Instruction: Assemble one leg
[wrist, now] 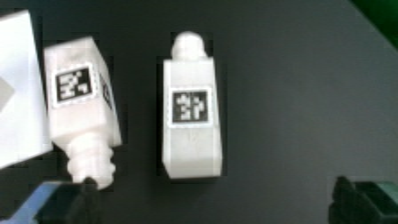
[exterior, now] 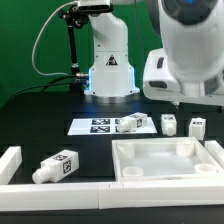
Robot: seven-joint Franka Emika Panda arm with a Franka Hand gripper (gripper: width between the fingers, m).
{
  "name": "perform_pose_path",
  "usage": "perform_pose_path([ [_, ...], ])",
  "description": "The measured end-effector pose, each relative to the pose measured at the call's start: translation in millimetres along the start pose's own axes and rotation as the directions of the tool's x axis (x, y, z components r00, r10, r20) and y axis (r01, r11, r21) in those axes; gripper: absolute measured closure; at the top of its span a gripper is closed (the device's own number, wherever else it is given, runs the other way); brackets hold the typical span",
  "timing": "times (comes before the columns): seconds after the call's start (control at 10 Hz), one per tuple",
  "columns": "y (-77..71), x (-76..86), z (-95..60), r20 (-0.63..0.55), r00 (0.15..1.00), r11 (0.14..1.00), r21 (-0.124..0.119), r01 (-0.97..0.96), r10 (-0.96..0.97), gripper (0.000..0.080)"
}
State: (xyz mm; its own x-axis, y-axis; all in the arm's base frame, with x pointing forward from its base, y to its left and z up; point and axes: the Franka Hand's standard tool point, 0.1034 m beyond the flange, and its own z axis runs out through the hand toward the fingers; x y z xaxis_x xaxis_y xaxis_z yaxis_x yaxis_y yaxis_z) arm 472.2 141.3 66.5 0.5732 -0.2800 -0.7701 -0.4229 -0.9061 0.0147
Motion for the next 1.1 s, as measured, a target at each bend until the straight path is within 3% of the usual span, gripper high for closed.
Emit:
perform_pose_path([
  [0.2,6.1,5.7,1.3,0.043,0.999,1.000,-0.004,-0.011,0.011,0.0151],
  [0.3,5.1,7.1,4.3,0.046,0.999,1.000,0.018,-0.004,0.004,0.0151],
  [0.4,10.1,10.5,21.7,0.097,0.995,0.997,0.069,-0.026,0.020,0.0151],
  [0.6,9.3,15.4,39.0,0.122,0.992,0.997,0.063,-0.044,0.036,0.0151],
  [0.8,4.6,12.8,43.3,0.129,0.989,0.996,0.050,-0.074,0.067,0.0151],
  [1.1,3.1,14.7,45.2,0.110,0.992,0.996,0.056,-0.071,0.064,0.0151],
])
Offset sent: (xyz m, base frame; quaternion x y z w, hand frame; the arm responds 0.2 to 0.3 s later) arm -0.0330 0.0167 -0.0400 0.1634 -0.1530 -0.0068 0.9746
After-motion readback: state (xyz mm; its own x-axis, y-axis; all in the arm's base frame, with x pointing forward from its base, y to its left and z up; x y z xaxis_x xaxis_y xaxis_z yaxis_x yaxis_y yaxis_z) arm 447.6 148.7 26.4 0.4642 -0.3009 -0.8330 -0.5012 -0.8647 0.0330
